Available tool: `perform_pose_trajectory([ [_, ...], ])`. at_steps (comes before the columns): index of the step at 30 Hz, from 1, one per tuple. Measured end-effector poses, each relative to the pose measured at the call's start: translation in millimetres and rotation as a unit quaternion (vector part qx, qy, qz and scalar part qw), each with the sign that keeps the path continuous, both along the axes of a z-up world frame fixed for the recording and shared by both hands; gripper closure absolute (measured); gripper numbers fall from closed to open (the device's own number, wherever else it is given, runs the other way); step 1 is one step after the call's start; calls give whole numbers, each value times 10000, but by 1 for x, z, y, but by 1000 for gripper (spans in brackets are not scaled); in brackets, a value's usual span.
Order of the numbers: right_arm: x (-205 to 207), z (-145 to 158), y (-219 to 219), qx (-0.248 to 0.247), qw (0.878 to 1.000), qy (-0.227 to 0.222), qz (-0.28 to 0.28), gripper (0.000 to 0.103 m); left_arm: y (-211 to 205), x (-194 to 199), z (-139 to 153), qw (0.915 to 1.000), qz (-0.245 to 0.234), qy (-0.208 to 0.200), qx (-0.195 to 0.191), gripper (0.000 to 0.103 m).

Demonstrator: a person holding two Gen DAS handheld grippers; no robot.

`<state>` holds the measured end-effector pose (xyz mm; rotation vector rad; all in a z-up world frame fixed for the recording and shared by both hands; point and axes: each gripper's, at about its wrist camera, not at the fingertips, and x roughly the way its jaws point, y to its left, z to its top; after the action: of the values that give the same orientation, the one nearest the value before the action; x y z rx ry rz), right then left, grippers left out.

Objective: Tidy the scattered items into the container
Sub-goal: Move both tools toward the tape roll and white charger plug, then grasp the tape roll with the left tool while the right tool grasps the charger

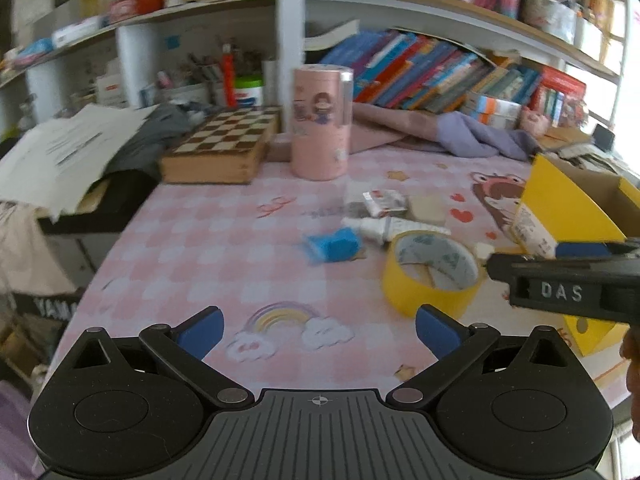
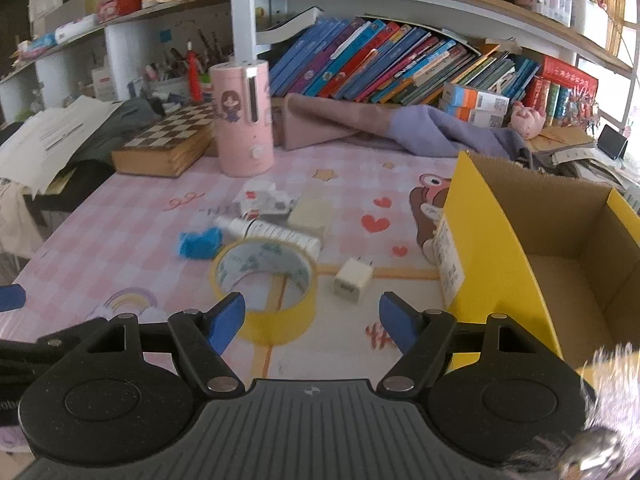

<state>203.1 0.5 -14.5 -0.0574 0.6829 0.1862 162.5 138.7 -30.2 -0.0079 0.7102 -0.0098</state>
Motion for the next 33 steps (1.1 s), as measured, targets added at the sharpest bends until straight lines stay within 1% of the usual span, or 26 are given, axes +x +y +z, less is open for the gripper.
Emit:
perform_pose_trajectory([
  [3,9,1,-4,26,10000,-30,-88,30,-12,13,-6,9993,-355,23,119,0],
  [7,26,0,-10,136,9997,85,-196,31,-30,31,-15,9957,-890,5,273,0],
  [12,41,-5,-13,144,9991,222,-333,32,-44,52,-25,9914,-1297,-21,185,0],
  [15,48,-8,-13,92,9989,264,-374,34,-51,65,-32,9901,-1394,20,190,0],
  [21,62,-12,-13,-7,9986,313,-431,40,-61,85,-44,9873,-1583,110,89,0],
  [28,78,-22,-13,-119,9970,576,-493,44,-69,99,-53,9853,-1696,155,123,1],
  [31,85,-27,-16,-90,9959,706,-558,44,-71,102,-55,9843,-1743,196,219,6],
  [32,88,-28,-16,-76,9955,753,-578,44,-71,101,-55,9832,-1798,217,229,11],
  [33,90,-30,-17,-56,9950,807,-591,44,-72,101,-54,9827,-1821,221,258,11],
])
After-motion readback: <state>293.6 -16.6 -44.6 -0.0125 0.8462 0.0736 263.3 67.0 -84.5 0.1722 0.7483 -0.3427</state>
